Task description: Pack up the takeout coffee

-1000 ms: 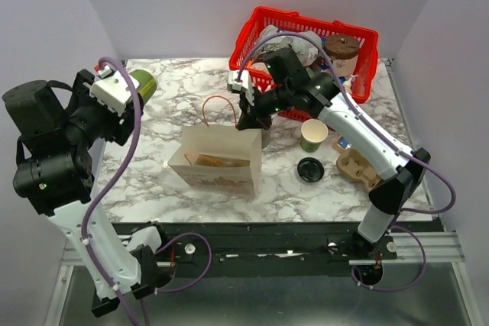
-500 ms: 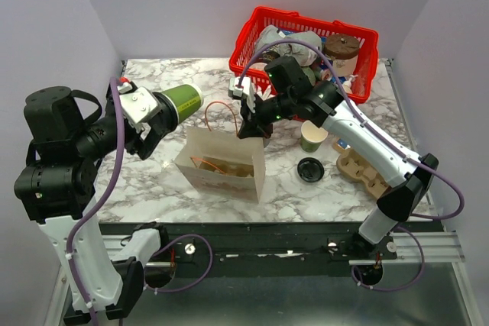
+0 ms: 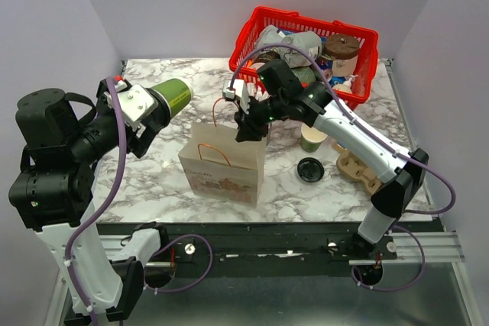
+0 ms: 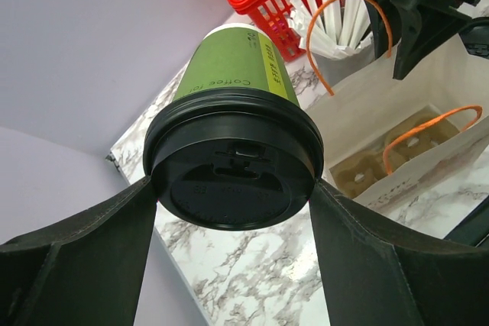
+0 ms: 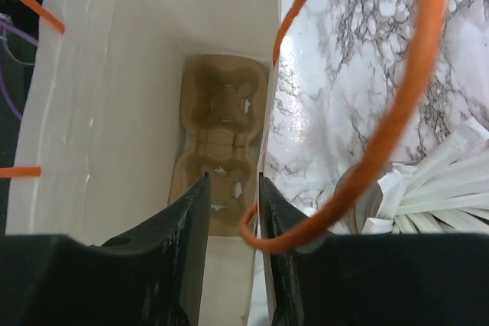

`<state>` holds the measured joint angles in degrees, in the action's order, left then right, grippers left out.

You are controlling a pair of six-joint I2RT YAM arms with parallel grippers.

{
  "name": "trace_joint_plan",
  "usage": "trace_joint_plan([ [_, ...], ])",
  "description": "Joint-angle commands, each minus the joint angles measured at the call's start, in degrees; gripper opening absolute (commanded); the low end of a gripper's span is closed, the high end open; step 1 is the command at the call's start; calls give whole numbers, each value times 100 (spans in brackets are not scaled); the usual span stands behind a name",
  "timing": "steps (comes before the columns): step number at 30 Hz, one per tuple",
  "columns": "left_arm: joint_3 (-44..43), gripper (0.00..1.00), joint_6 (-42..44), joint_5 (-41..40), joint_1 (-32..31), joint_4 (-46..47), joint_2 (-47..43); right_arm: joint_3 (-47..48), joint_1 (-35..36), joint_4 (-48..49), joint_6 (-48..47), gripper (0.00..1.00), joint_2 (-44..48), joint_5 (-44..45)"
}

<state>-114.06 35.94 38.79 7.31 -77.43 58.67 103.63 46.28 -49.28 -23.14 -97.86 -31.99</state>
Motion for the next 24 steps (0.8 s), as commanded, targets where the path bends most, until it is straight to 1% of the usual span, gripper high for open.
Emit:
trace_joint_plan([
  [1, -222, 0, 18, -266, -28, -861, 30, 78, 74, -38, 55, 40, -154, 298],
  [4, -397, 0, 115, -284, -28, -941, 109, 25, 83, -100, 2, 35, -110, 412],
  [12, -389, 0, 290, -337, -28, -932, 100, 271, 83, -653, -182, 35, -57, 790],
  [17, -301, 0, 308, -275, -28, -932, 74, 166, 83, -671, -183, 35, 66, 861],
  [20, -222, 0, 334, -196, -28, -932, 30, 113, 83, -627, -191, 23, 110, 782],
  [21, -152, 0, 360, -178, -28, -932, 13, 104, 83, -592, -200, 12, 101, 730],
  [23, -29, 0, 457, -161, -28, -941, -92, 139, 83, -548, -218, 1, 66, 572],
  [24, 85, 0, 510, -169, -28, -941, -137, 183, 91, -539, -200, 1, -21, 510],
])
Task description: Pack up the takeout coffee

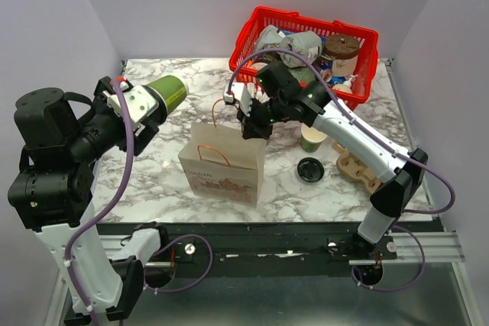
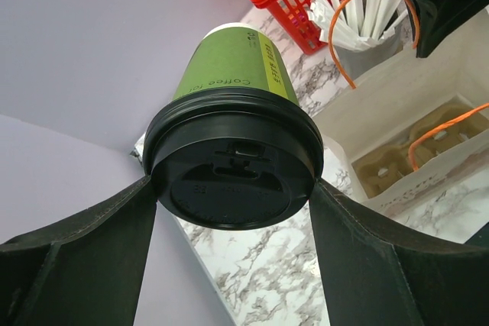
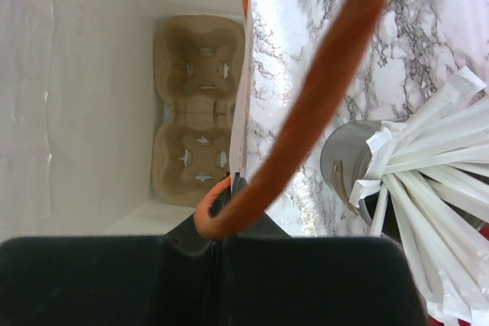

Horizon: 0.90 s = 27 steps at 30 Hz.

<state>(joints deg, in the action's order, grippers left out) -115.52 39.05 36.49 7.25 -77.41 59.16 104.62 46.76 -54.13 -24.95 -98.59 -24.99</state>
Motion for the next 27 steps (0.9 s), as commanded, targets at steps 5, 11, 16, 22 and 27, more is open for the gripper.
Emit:
trace_joint_plan([
  [5, 250, 0, 235, 200, -65, -952, -413, 541, 105, 60, 43, 0, -204, -488],
  [11, 188, 0, -28, 52, -109, -943, -484, 1683, 351, 183, 17, 1, -854, -568],
  [16, 495, 0, 181, -404, -171, -969, -835, 2115, 491, 306, -71, 1, -1145, -410],
  [22, 1365, 0, 420, -1144, -355, -969, -1433, 2221, 500, 421, -212, 1, -1312, -340],
  [27, 1708, 0, 182, -794, -391, -961, -1354, 2493, 492, 482, -370, 0, -1479, -252],
])
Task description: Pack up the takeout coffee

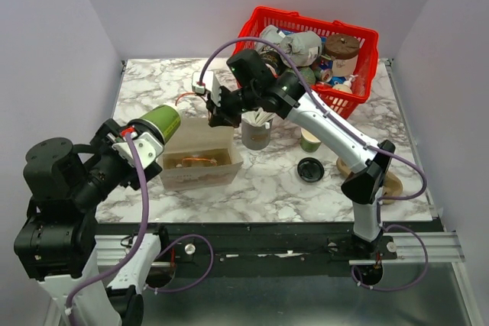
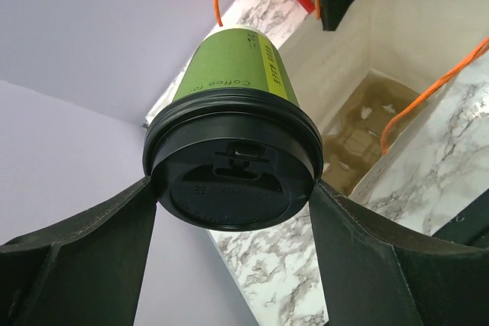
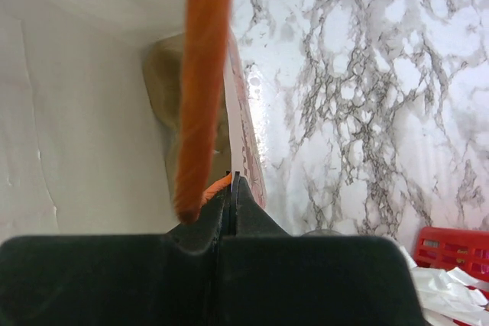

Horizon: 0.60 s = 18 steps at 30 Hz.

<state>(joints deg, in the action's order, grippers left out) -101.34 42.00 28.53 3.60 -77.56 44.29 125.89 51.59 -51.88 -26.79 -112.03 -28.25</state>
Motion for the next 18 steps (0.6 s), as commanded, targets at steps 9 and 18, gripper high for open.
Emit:
trace_joint_plan([
  [9, 756, 0, 273, 618, -26, -936, 457, 569, 35, 441, -301, 1, -232, 215],
  [18, 958, 0, 1143, 346, -61, -936, 800, 446, 140, 398, -450, 1, -179, 338],
])
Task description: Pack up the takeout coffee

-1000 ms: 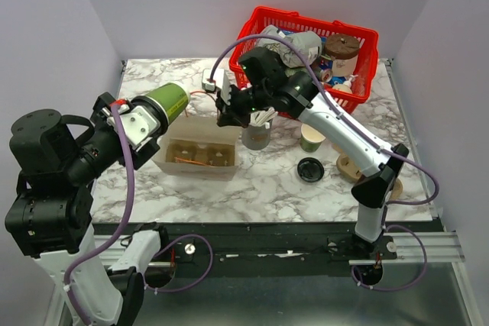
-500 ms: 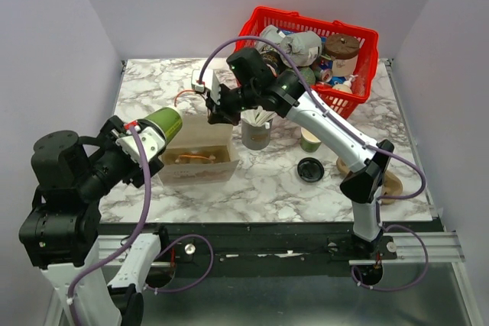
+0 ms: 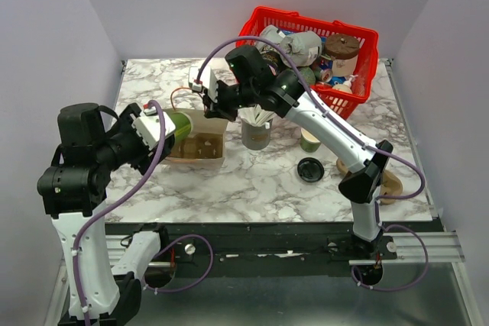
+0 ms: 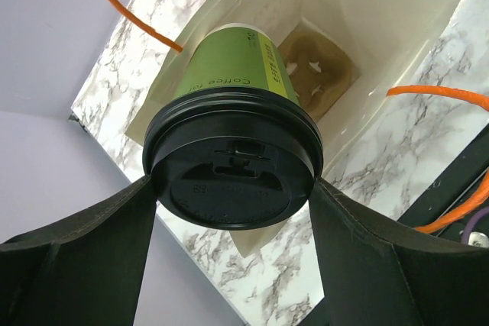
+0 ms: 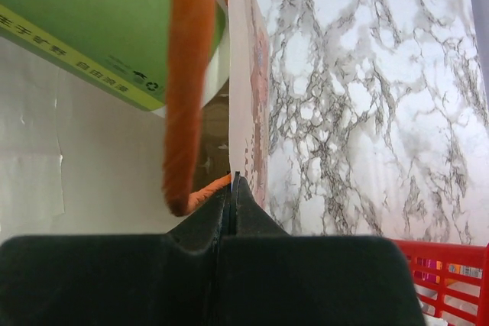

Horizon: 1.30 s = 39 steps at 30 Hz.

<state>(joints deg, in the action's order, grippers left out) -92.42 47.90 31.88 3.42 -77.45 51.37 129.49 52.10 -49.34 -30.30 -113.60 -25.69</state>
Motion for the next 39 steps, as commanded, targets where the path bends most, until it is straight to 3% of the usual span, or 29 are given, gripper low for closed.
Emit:
trace_joint_plan([
  [1, 66, 0, 615, 3, -69, -947, 127, 59, 108, 153, -81, 0, -13, 82],
  [10, 286, 0, 853, 56, -588, -947, 145, -143, 160, 285, 130, 0, 57, 450],
  [20, 699, 0, 1081, -630, -843, -947, -233, -152, 161, 285, -133, 0, 137, 574],
  [25, 620, 0, 1011, -814, -1001, -947, 65, -774, 327, 645, -300, 1, 443, 574],
  [39, 1130, 0, 1705, -1694, -1915, -947, -119, -953, 635, 1049, -327, 0, 550, 1409],
])
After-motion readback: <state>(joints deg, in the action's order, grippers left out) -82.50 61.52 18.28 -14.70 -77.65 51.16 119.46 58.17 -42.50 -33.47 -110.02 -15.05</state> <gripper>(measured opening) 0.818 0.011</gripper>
